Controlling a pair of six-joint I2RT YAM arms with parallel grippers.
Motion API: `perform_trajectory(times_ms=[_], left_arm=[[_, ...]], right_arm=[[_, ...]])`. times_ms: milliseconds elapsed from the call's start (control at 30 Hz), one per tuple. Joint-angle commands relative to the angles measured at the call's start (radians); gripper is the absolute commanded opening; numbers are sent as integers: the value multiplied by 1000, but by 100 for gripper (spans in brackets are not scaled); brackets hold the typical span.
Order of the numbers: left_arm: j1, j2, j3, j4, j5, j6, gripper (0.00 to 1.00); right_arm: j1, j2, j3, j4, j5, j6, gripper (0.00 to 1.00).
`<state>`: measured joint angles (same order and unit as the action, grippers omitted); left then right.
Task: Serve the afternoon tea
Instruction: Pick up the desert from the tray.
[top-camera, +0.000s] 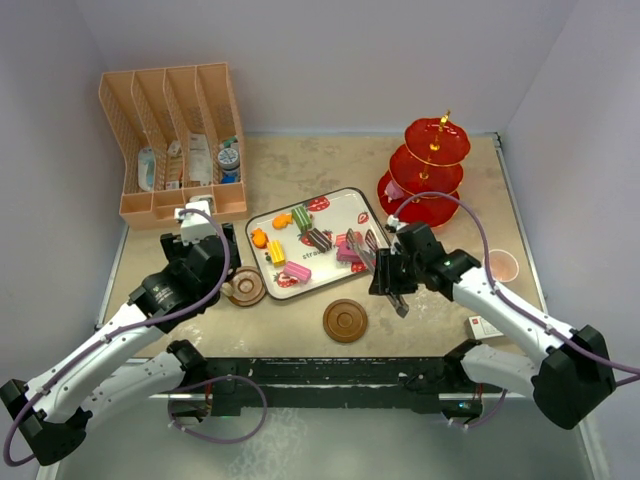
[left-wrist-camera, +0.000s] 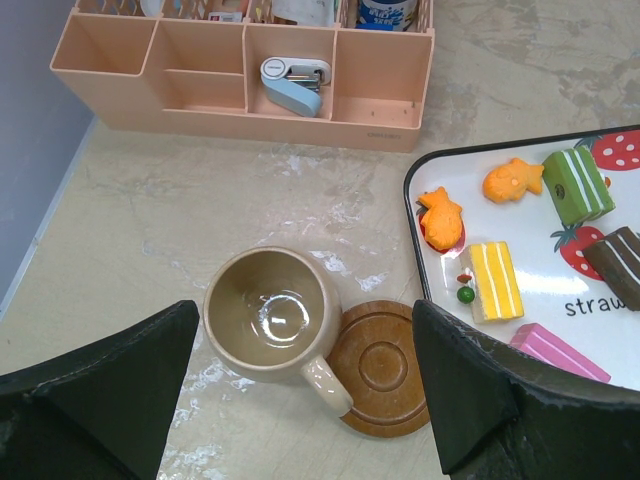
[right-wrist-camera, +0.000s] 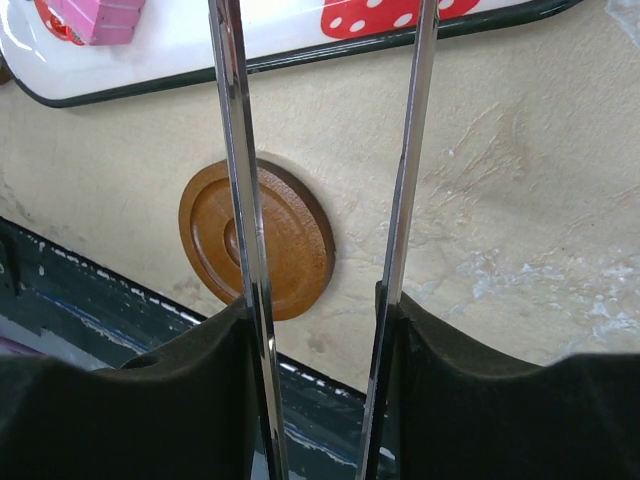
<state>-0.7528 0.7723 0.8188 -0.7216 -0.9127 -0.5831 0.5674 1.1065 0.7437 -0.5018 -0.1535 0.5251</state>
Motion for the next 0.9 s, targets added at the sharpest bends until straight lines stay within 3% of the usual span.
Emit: perform_trajectory(times_ms=[0, 267, 867], left_arm=[[3, -6, 18, 11, -15, -7, 85], [2, -15, 18, 13, -10, -4, 85], [2, -4, 18, 13, -9, -2, 85]], right_arm=[[4, -13, -33, 79, -43, 43, 48], [4, -12, -69, 95, -81, 61, 50], [6, -98, -147, 147, -367, 2, 46]])
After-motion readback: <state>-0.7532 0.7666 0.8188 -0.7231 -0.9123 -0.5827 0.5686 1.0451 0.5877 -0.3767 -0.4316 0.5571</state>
